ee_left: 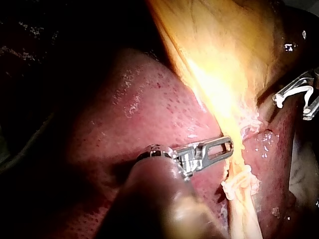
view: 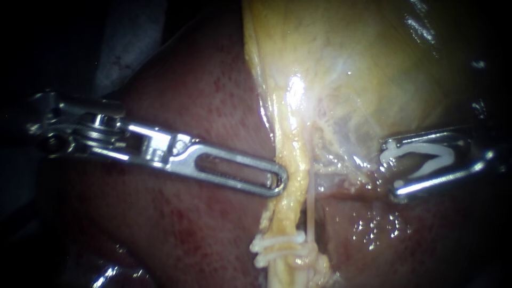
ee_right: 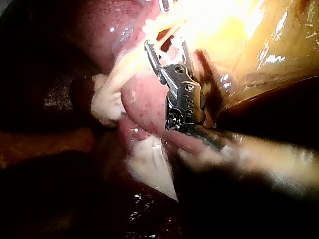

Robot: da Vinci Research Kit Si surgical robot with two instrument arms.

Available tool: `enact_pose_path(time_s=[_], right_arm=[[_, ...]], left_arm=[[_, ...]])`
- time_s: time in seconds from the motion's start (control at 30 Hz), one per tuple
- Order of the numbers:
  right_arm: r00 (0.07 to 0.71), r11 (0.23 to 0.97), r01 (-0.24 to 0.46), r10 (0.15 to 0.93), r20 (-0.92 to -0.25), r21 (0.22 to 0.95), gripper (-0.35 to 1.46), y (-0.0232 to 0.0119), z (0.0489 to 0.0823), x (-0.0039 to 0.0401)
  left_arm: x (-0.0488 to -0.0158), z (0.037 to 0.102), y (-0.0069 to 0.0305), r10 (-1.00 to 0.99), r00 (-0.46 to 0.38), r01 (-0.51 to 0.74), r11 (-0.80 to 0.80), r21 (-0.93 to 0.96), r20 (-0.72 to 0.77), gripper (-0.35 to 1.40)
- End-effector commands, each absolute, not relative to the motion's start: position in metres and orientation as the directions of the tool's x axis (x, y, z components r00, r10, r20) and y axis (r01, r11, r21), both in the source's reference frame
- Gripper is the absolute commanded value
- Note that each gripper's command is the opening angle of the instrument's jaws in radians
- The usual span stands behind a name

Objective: Clipping third clip left tube

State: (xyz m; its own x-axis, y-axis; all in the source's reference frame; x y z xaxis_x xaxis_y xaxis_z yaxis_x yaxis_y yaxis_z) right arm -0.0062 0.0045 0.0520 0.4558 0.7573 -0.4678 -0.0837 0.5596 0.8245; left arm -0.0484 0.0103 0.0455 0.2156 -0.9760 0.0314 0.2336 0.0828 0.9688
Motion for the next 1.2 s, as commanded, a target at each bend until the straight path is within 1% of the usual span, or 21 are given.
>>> enact_pose_path(time_s=[0.03, 0.37, 0.5, 0.77, 0.87, 1.03, 1.2], right_arm=[[0.456, 0.560, -0.084, 0.757, -0.468, 0.825, 0.53, 0.0045, 0.0520, -0.0062], [0.455, 0.559, -0.085, 0.758, -0.467, 0.825, 0.53, 0.0045, 0.0519, -0.0061], [0.455, 0.559, -0.086, 0.758, -0.467, 0.824, 0.53, 0.0043, 0.0518, -0.0058], [0.455, 0.559, -0.087, 0.758, -0.467, 0.825, 0.53, 0.0039, 0.0520, -0.0048], [0.457, 0.558, -0.085, 0.758, -0.465, 0.826, 0.53, 0.0037, 0.0520, -0.0042], [0.462, 0.556, -0.077, 0.756, -0.464, 0.828, 0.53, 0.0031, 0.0521, -0.0030], [0.471, 0.553, -0.064, 0.750, -0.464, 0.830, 0.53, 0.0019, 0.0528, -0.0007]], left_arm=[[-0.0484, 0.0455, 0.0104, -0.976, 0.215, 0.234, 0.083, 0.969, 0.031, -0.35], [-0.0475, 0.0447, 0.0105, -0.975, 0.221, 0.227, 0.080, 0.971, 0.028, -0.35], [-0.0461, 0.0434, 0.0103, -0.974, 0.226, 0.221, 0.076, 0.972, 0.025, -0.35], [-0.0427, 0.0405, 0.0107, -0.977, 0.210, 0.222, 0.067, 0.973, 0.020, -0.35], [-0.0419, 0.0399, 0.0108, -0.978, 0.206, 0.223, 0.065, 0.973, 0.019, -0.35], [-0.0416, 0.0394, 0.0109, -0.980, 0.201, 0.224, 0.063, 0.973, 0.017, -0.35], [-0.0418, 0.0392, 0.0108, -0.980, 0.199, 0.225, 0.062, 0.972, 0.017, -0.35]])
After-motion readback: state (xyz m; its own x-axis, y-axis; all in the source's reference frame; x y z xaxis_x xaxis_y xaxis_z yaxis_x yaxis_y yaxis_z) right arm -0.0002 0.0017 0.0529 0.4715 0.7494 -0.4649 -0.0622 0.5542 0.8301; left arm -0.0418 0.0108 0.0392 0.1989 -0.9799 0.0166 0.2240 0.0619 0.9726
